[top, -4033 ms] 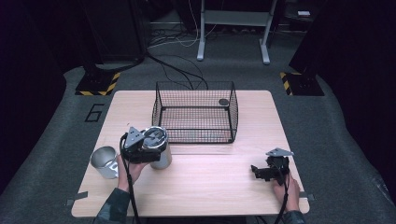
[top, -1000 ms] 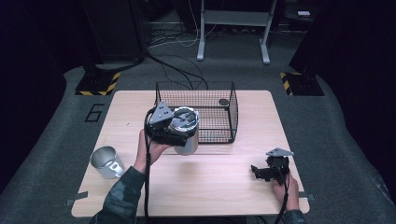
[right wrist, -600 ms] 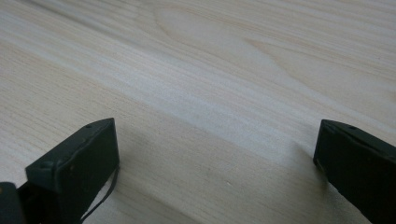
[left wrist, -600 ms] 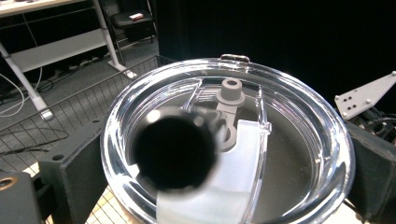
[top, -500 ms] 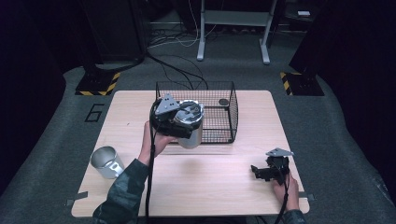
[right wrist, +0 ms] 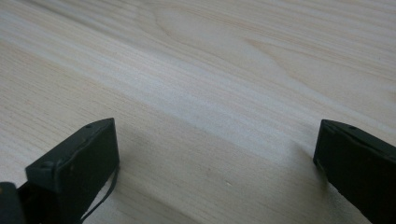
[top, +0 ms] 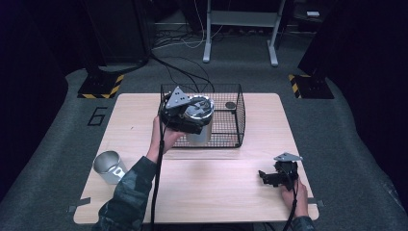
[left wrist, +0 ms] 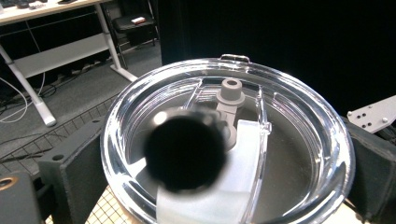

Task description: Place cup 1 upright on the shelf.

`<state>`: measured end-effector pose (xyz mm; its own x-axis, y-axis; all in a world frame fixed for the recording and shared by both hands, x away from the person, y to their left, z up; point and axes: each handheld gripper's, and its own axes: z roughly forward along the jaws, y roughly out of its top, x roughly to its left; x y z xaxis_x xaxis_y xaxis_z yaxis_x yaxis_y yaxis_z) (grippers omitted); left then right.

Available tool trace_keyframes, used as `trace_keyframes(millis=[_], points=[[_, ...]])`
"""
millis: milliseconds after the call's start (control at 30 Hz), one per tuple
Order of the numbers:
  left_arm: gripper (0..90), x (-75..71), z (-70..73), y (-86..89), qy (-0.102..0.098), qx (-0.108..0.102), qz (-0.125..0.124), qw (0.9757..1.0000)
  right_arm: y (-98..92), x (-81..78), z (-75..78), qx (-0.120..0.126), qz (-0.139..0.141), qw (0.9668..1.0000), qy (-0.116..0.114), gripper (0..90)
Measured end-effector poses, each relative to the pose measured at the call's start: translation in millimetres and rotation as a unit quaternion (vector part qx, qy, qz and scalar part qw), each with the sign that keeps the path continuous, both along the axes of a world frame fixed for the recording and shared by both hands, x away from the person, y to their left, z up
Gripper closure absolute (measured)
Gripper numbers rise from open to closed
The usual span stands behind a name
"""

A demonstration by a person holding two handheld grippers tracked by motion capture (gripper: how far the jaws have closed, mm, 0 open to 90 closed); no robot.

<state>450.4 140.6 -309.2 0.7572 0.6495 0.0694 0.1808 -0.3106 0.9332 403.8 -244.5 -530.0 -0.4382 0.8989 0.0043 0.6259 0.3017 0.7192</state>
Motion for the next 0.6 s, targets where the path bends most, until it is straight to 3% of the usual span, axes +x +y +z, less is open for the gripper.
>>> trace_keyframes(millis=[600], points=[[4.1, 22.3, 5.7, -16.1, -0.005, 0.002, 0.005, 1.0000, 0.0, 0.0, 0.0, 0.000, 0.000, 1.0000, 0.000, 0.0]])
